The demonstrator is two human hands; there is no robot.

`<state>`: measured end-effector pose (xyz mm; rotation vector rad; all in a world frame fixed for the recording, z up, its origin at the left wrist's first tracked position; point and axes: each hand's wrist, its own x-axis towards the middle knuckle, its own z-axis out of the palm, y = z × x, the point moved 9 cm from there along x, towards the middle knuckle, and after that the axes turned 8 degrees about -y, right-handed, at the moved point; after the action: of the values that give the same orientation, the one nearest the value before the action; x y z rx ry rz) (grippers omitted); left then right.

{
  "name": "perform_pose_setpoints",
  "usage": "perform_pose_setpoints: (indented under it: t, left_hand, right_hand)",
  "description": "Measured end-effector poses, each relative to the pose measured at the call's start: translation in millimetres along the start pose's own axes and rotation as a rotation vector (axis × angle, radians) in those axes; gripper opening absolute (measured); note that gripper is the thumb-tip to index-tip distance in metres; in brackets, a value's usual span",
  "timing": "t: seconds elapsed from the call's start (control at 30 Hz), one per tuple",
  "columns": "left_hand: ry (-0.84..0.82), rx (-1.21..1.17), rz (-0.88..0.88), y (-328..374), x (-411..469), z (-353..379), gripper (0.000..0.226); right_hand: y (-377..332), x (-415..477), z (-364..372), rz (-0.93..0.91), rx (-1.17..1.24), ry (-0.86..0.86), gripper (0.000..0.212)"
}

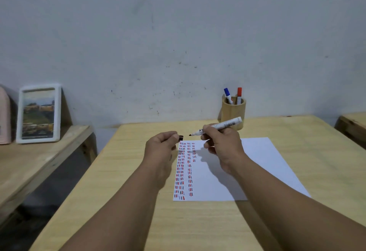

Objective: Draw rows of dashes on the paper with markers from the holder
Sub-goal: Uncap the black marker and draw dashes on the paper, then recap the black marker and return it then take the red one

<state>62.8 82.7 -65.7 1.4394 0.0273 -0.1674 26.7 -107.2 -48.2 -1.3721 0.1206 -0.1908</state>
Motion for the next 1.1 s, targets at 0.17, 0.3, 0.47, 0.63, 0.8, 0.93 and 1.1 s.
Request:
perform_pose_setpoints:
  t: [0.17, 0.3, 0.47, 0.63, 0.8, 0.93, 1.1]
  left_hand:
    - [-0.081, -0.214, -0.047, 7, -4, 26, 0.009]
    - [-0.102, -0.247, -0.032, 18, -10, 37, 0.009]
    - [-0.136, -0.245, -0.003, 30, -17, 47, 0.009]
    - [-0.162, -0.193, 0.014, 38, -26, 58, 0.009]
    - [-0.204, -0.224, 0.018, 42, -28, 66, 0.007]
    - [-0.217, -0.194, 0.068, 48, -28, 72, 0.009]
    - [-0.189, -0.139, 0.109, 50, -27, 73, 0.008]
  right_hand:
    - [-28, -7, 3, -0.043, 0.078, 0.004, 0.012]
    - [-44, -14, -6, -0.082, 0.094, 0.062, 0.014]
    - [-54, -23, -8, -0.101, 0.077, 0.057, 0.014]
    - [-61, -29, -6, -0.113, 0.071, 0.033, 0.014]
    - [-64, -32, -7, -0.097, 0.101, 0.017, 0.016]
    - [-61, -29, -12, -0.065, 0.167, 0.035, 0.015]
    - [-52, -28, -14, 0.016, 0.18, 0.024, 0.018]
